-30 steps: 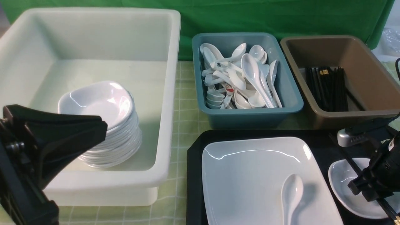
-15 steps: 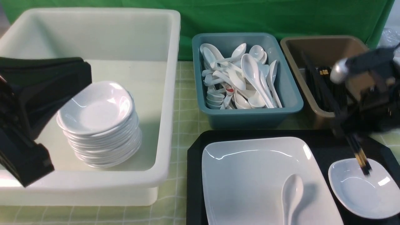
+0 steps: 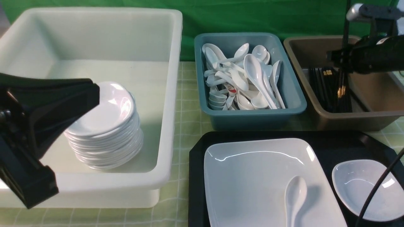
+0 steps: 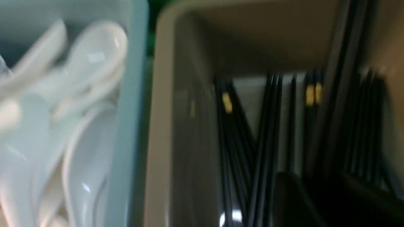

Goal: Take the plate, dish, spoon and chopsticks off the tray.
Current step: Use the right arm to put the chopsticks into the small storage box on the right, then use the right arm to grab a small plate from the dinner plate

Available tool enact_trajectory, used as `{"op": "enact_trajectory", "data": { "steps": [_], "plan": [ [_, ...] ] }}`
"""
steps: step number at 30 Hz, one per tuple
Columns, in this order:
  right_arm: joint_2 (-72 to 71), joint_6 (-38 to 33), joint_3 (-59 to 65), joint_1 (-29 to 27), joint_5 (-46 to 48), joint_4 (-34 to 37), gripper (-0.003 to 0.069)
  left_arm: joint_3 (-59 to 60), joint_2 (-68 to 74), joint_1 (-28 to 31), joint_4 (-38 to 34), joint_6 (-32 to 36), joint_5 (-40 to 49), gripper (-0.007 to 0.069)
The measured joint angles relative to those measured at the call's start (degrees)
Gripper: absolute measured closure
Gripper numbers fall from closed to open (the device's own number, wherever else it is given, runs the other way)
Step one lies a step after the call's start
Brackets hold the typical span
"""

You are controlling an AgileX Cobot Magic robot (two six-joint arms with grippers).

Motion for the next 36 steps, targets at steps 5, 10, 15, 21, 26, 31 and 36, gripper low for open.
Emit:
{"op": "enact_trajectory", "data": {
  "steps": [5, 10, 15, 21, 26, 31, 36],
  "plan": [
    [-2.14, 0.0, -0.14, -0.13, 5.39, -2.86, 0.0227, 0.0, 0.0, 0.0, 0.49, -0.05, 0.1, 0.0615],
    [-12.0, 0.0, -0.19, 0.25, 19.42, -5.05, 0.0267, 0.0, 0.0, 0.0, 2.27, -0.05, 0.26, 0.0615],
    [-24.46, 1.19, 6.95, 6.23, 37.02, -14.09, 0.0331, 0.0, 0.0, 0.0, 2.42, -0.05, 1.04, 0.0615],
    [-34.13, 2.08, 28.27, 17.74, 44.59, -31.45, 0.0316, 0.0, 0.0, 0.0, 2.53, 0.06, 1.04, 0.0615],
    [-35.11, 2.62, 40.17, 18.85, 34.42, -34.97, 0.0218, 0.0, 0.0, 0.0, 2.53, 0.12, 1.08, 0.0615],
    [-31.97, 2.03, 44.0, 18.87, 24.48, -37.24, 0.0195, 0.0, 0.0, 0.0, 2.42, 0.12, 1.08, 0.0615],
    [-26.44, 1.51, 44.01, 18.87, 21.43, -39.49, 0.0194, 0.0, 0.0, 0.0, 2.42, 0.12, 1.54, 0.0615]
  ]
}}
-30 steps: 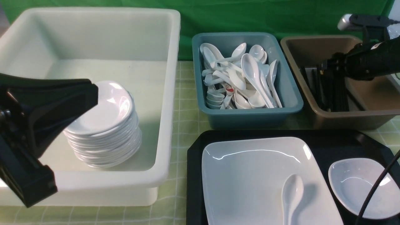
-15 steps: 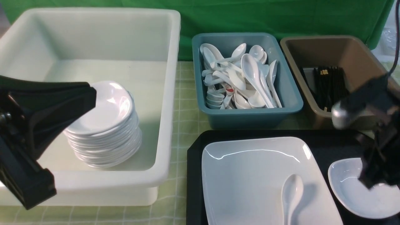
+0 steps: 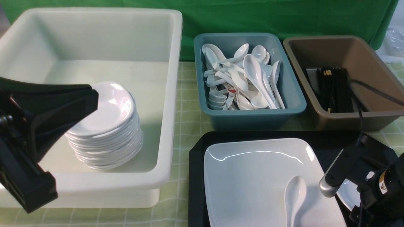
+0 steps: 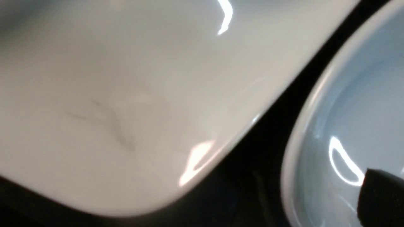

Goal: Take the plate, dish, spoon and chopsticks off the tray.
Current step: Use the right arm to grab a small plate from the dinner plate

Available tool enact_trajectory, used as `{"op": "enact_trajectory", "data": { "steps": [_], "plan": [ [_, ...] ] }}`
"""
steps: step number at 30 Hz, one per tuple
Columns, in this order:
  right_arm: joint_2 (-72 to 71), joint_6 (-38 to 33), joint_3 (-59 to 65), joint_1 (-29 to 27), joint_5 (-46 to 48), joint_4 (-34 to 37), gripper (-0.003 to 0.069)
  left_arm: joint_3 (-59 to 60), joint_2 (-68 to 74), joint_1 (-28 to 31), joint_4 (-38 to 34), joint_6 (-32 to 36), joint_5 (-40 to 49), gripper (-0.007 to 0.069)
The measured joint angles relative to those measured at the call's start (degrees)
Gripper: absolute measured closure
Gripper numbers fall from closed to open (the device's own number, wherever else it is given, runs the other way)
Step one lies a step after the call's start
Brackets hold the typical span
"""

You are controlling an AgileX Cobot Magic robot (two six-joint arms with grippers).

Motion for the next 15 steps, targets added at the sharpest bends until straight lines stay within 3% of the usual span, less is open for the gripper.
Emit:
{"op": "enact_trajectory", "data": {
  "steps": [3, 11, 15],
  "plan": [
    [2.05, 0.0, 0.0, 0.0, -1.15, -0.36, 0.0218, 0.0, 0.0, 0.0, 0.0, 0.0, 0.47, 0.0615],
    [3.01, -1.42, 0.0, 0.05, -3.44, -1.06, 0.0407, 0.0, 0.0, 0.0, -0.05, 0.06, 1.24, 0.0615],
    [2.84, -1.64, -0.11, 0.12, -3.52, -1.53, 0.0428, 0.0, 0.0, 0.0, -0.05, 0.13, 1.29, 0.0615]
  ]
}}
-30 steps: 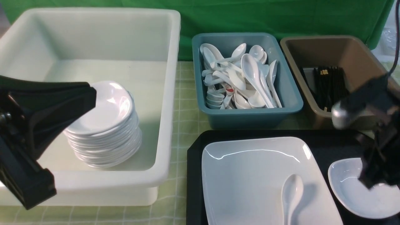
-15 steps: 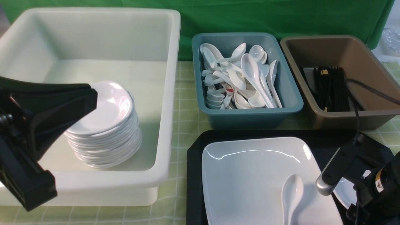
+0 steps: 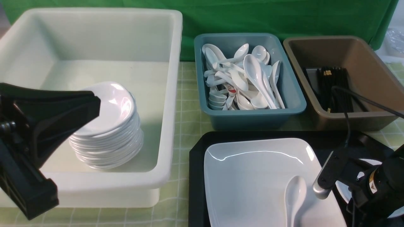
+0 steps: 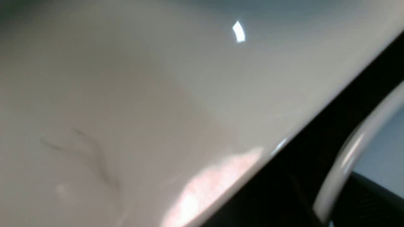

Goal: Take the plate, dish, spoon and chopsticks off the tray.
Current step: Use the right arm to grab a small plate from the dinner plate, then use the right arm to put the small plate into the large storage box on the left

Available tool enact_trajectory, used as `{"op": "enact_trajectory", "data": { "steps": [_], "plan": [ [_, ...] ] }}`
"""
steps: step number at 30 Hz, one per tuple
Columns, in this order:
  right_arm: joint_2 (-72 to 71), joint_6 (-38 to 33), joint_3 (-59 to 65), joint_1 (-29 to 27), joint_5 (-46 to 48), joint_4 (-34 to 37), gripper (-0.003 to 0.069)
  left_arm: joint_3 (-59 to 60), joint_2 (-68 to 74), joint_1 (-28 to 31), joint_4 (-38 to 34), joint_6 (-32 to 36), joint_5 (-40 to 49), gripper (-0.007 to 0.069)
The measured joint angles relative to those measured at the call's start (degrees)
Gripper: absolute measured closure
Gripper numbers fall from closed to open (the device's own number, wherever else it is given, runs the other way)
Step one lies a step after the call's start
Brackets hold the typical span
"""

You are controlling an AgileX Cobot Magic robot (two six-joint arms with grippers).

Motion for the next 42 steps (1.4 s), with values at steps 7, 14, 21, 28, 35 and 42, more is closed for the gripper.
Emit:
{"op": "enact_trajectory", "data": {
  "steps": [7, 14, 21, 28, 35, 42],
  "plan": [
    [-5.17, 4.72, -4.5, 0.49, 6.76, 1.41, 0.0568, 0.0, 0.0, 0.0, 0.0, 0.0, 0.43, 0.0615],
    [-16.68, 12.75, -21.34, 12.22, 20.81, 5.43, 0.0598, -1.1, -0.06, 0.0, 3.51, -1.72, 3.69, 0.0615],
    [-10.29, 7.54, -39.72, 34.11, 13.27, 4.77, 0.0598, -4.88, -4.58, 0.0, 17.33, -16.24, 12.41, 0.0615],
    [12.77, -3.74, -57.08, 43.32, 3.66, 0.66, 0.0598, -5.22, -15.81, 0.0, 28.81, -27.58, 23.94, 0.0615],
    [30.7, -9.3, -71.76, 43.27, 3.34, -4.32, 0.0596, -5.22, -20.84, 0.0, 29.68, -28.88, 29.59, 0.0615],
    [35.45, -10.07, -76.27, 43.17, 3.33, -5.73, 0.0409, -5.22, -21.08, 0.0, 27.57, -28.87, 29.92, 0.0615]
  ]
}}
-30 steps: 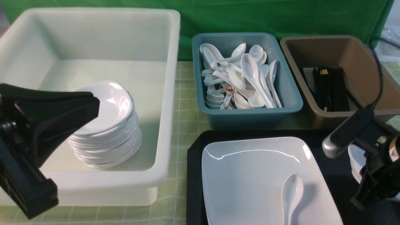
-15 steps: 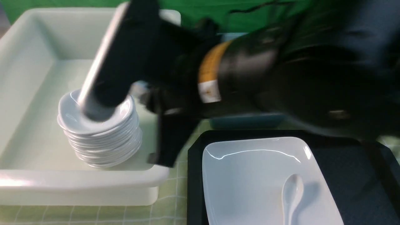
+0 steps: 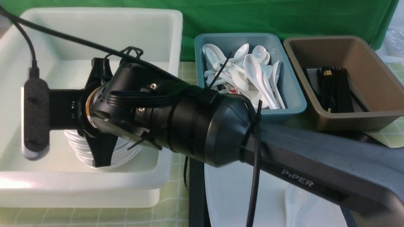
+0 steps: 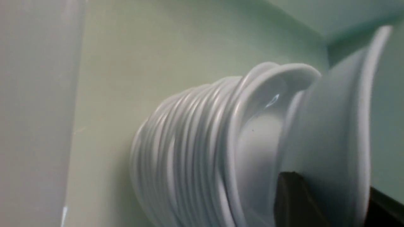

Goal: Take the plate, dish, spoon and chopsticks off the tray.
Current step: Use the right arm to put the small plate into the large storage box on the left, then use the left arm to grab a soup spoon from the plate

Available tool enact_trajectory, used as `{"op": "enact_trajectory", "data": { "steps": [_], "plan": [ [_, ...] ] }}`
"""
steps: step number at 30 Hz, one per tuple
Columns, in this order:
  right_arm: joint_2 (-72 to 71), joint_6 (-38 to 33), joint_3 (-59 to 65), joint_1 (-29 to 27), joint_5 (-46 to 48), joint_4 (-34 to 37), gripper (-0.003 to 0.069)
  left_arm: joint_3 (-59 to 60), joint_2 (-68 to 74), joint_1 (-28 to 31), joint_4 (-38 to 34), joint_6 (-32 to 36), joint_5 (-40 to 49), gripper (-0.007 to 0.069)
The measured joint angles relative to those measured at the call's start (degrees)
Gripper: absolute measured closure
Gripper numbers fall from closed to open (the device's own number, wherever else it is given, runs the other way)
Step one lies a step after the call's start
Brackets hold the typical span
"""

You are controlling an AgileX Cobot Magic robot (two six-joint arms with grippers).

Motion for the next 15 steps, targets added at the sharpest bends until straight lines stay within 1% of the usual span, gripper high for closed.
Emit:
{"op": "enact_trajectory", "data": {
  "steps": [1, 3, 4, 5, 6, 7, 8, 9, 10, 11, 12, 13, 14, 15],
  "plan": [
    [0.0, 0.18, -0.12, 0.0, 0.15, -0.04, 0.0358, 0.0, 0.0, 0.0, -0.15, 0.19, -0.09, 0.0615],
    [-0.6, 1.32, -0.34, 0.0, 1.8, -0.23, 0.0202, 0.0, 0.0, 0.0, -0.17, 1.33, -0.51, 0.0615],
    [-1.15, 1.59, -0.34, 0.0, 3.04, -0.22, 0.0154, 0.0, 0.28, 0.0, -0.17, 1.69, -0.7, 0.0615],
    [-1.4, 1.75, -0.34, 0.0, 3.78, -0.22, 0.0132, 0.0, 0.43, 0.0, -0.17, 1.69, -0.69, 0.0615],
    [-2.62, 3.09, -0.34, 0.0, 7.2, -0.22, 0.0074, 0.0, 1.24, 0.0, -0.24, 1.75, -0.81, 0.0615],
    [-4.29, 4.36, -0.34, 0.06, 10.92, -0.22, 0.0048, 0.0, 2.52, 0.0, -0.32, 1.87, -0.81, 0.0615],
    [-4.93, 4.91, -0.34, 0.06, 12.31, -0.22, 0.0043, 0.0, 3.05, 0.0, -0.4, 1.93, -0.81, 0.0615],
    [-7.22, 6.86, -0.34, 0.1, 16.84, -0.22, 0.0045, -0.06, 4.88, 0.0, -0.55, 2.16, -0.81, 0.0615],
    [-9.75, 8.97, -0.34, 0.11, 21.74, -0.22, 0.0064, -0.13, 6.71, 0.0, -0.73, 2.56, -0.88, 0.0615],
    [-10.19, 8.97, -0.34, 0.11, 22.56, -0.22, 0.007, -0.2, 7.48, 0.0, -0.8, 2.92, -0.88, 0.0615],
    [-14.11, 11.71, -0.48, -0.3, 29.07, -0.28, 0.0123, -0.55, 10.91, 0.0, -1.22, 2.92, -1.22, 0.0615],
    [-16.09, 13.51, -0.56, -0.81, 32.39, -0.28, 0.0164, -1.04, 13.73, 0.0, -1.81, 3.29, -1.51, 0.0615],
    [-16.1, 13.97, -0.56, -0.97, 32.91, -0.28, 0.0172, -1.04, 14.23, 0.0, -1.93, 3.36, -1.51, 0.0615],
    [-19.57, 18.23, -0.2, -2.36, 35.66, -0.21, 0.0245, -2.32, 18.52, 0.0, -3.34, 4.3, -2.28, 0.0615]
  ]
}}
